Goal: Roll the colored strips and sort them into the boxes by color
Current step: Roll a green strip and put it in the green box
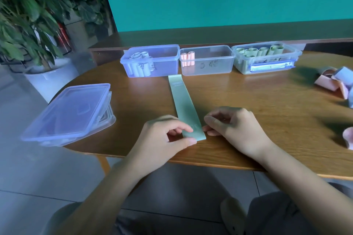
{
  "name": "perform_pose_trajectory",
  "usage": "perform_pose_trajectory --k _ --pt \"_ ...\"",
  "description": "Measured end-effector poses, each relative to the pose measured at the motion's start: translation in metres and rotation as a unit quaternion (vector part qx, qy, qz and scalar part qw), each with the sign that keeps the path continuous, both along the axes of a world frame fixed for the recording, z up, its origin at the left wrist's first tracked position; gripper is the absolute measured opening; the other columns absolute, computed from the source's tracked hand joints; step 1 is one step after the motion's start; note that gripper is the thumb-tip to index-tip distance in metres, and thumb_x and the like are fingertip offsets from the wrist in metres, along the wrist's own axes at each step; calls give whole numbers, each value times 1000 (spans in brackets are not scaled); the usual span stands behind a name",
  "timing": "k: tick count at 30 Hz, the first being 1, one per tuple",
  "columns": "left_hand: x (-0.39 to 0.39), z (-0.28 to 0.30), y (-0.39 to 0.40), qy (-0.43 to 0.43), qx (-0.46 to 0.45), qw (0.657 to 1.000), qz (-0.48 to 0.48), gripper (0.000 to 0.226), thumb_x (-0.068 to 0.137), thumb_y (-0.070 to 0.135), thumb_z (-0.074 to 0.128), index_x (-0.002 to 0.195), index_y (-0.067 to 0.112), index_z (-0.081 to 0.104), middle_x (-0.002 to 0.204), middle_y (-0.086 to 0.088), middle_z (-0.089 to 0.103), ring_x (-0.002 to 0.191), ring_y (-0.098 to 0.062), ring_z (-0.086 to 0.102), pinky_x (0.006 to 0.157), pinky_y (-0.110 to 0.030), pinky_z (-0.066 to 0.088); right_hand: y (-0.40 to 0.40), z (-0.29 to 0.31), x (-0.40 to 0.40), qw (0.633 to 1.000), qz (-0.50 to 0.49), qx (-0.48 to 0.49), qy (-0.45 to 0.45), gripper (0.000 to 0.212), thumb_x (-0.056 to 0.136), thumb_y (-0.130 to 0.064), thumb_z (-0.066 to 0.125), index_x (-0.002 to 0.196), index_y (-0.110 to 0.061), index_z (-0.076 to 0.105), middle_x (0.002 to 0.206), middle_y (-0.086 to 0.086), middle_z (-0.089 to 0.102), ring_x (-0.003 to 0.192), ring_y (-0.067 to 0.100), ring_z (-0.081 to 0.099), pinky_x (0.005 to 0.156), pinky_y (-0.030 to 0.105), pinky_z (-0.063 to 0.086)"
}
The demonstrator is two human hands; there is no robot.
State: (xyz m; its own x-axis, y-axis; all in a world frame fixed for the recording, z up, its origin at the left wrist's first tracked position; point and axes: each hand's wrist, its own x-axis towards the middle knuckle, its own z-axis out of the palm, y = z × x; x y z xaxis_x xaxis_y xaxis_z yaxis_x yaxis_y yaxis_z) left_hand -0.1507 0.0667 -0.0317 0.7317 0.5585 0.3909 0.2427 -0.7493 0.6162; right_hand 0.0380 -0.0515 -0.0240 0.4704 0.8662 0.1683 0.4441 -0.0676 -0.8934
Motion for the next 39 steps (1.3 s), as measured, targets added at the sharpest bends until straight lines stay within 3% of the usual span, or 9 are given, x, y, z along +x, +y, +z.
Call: perform_pose_trajectory --k 5,8,11,15,20,28,31,35,39 --pt "-3 -4 4 5 28 999 34 34 76 49 81 101 27 77 102 18 69 93 -5 64 74 -25 56 -4 0 -2 1000 -6 4 19 9 96 -16 69 90 -17 75 77 -5 78 70 12 76 73 18 58" --pt "-2 -5 2 25 50 997 58 48 78 63 70 113 30 72 112 21 66 99 2 60 77 -14 52 -3 -1 -3 999 -28 11 10 9 96 -15 69 91 -19 75 76 -6 78 66 11 75 68 15 56" --pt "0 -5 0 37 42 997 43 48 80 61 69 118 30 70 118 21 65 107 3 59 81 -5 46 -2 -1 -3 1000 -24 0 11 10 96 -16 68 90 -20 75 76 -7 78 63 12 75 67 15 56" --pt "0 -6 1 45 50 997 24 43 83 58 70 116 29 71 120 20 65 112 2 59 88 -13 52 -3 0 -2 1000 -12 -15 -21 10 96 -20 68 89 -22 74 76 -10 77 57 12 73 62 14 53" --pt "-1 -7 0 56 50 997 20 41 84 56 70 115 30 71 125 22 63 115 3 56 94 -14 49 -4 0 -2 999 -11 -18 -44 10 97 -22 68 89 -23 73 76 -13 77 51 13 70 60 13 51" --pt "-1 -10 0 58 59 996 20 38 85 58 67 112 32 73 126 21 62 116 1 56 92 -19 51 -6 -4 0 998 -1 5 -68 9 96 -22 69 89 -25 74 77 -15 76 49 11 68 59 14 52" --pt "0 -10 2 57 57 997 17 35 84 56 69 108 32 75 125 20 62 115 -1 57 90 -24 53 -11 -4 1 993 47 24 -103 4 91 -26 75 94 -28 77 85 -19 75 57 7 68 64 14 51" --pt "-1 -9 4 62 53 997 10 35 84 54 71 110 31 75 127 19 61 115 1 55 94 -27 53 -13 -5 5 970 135 34 -201 15 84 -30 80 98 -24 81 98 -15 73 95 8 70 85 20 52" --pt "-2 -7 4 63 53 997 3 32 84 50 72 110 32 75 124 20 61 116 -1 56 93 -24 52 -11 -6 8 959 154 35 -235 19 83 -34 78 97 -23 82 97 -15 72 95 6 68 86 25 53"
